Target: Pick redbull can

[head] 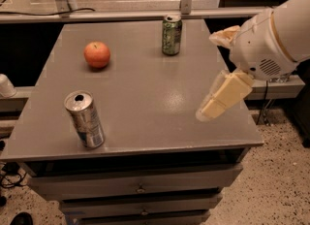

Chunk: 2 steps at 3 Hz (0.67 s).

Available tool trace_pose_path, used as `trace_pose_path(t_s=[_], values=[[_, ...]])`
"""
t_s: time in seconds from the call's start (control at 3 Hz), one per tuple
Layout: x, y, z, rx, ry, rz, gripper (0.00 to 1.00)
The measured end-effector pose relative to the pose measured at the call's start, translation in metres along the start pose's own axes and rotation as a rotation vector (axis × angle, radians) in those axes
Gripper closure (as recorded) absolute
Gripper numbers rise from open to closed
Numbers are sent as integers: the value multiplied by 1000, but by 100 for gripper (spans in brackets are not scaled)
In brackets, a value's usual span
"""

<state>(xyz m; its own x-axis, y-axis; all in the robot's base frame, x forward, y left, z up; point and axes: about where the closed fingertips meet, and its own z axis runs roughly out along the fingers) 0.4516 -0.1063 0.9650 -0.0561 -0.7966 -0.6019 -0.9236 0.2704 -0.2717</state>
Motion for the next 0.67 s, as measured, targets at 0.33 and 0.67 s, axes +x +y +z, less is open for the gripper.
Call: trace_pose_path(t_s=[0.33,0.67], values=[[0,0,0,0,0,0,0],[-7,3,14,3,-72,17,0]])
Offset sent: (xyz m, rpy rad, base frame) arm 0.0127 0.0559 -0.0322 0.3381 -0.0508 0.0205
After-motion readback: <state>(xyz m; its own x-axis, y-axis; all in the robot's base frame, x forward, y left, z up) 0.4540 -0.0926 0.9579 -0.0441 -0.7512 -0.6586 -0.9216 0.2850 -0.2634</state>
